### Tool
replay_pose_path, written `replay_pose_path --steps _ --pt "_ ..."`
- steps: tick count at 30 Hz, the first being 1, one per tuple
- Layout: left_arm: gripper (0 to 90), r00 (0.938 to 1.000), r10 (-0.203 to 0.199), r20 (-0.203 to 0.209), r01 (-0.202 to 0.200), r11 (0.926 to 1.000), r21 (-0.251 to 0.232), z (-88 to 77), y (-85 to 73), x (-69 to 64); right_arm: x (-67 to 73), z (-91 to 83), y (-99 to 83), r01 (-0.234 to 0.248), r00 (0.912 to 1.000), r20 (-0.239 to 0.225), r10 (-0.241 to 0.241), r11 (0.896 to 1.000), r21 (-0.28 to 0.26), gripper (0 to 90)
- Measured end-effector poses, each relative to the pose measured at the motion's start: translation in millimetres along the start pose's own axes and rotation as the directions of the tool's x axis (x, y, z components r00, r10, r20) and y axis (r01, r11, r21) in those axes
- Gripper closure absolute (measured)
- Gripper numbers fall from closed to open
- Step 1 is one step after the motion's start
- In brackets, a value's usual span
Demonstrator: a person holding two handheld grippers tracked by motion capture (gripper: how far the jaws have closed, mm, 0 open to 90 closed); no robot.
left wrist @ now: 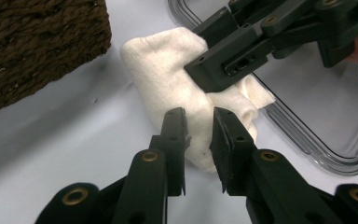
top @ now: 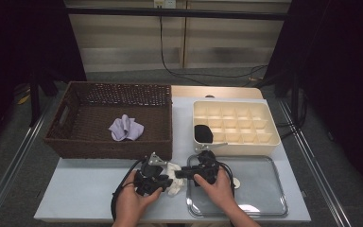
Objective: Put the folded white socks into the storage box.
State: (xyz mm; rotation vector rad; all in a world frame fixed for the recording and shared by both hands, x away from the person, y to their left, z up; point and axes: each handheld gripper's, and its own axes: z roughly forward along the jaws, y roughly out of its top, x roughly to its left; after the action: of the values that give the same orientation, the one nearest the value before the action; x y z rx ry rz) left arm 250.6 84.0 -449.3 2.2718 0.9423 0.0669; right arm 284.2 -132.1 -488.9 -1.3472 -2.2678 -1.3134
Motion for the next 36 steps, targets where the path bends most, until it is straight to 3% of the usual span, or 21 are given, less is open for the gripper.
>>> replay_pose_path --steps 4,11,23,33,36 --pt "74.5 1.0000 -0.002 0.004 0.002 1.0000 -0.003 0.0 0.4 -0.6 -0.7 0.4 0.3 -0.012 0.9996 -0.024 0.012 1.000 0.008 75.7" --pt "71.2 1.0000 -0.007 -0.001 0.007 0.9999 -0.012 -3.9 0.3 3.2 -0.3 -2.2 1.5 -0.003 0.9998 -0.019 0.003 1.000 0.002 84.3" --pt "50.1 0.9990 0.011 -0.042 -0.014 0.9982 -0.058 -7.0 -1.6 10.8 4.7 -20.4 13.4 0.031 0.9995 -0.006 -0.031 0.999 0.011 86.2" --pt "47.1 0.9982 0.019 -0.058 -0.023 0.9974 -0.068 -5.8 -2.9 13.5 3.8 -36.0 26.9 0.032 0.9995 0.000 -0.032 0.999 0.002 86.3" --pt "47.8 0.9981 0.022 -0.058 -0.026 0.9971 -0.071 -4.7 -3.3 15.1 4.1 -32.1 26.7 0.037 0.9993 0.006 -0.037 0.999 0.018 86.2"
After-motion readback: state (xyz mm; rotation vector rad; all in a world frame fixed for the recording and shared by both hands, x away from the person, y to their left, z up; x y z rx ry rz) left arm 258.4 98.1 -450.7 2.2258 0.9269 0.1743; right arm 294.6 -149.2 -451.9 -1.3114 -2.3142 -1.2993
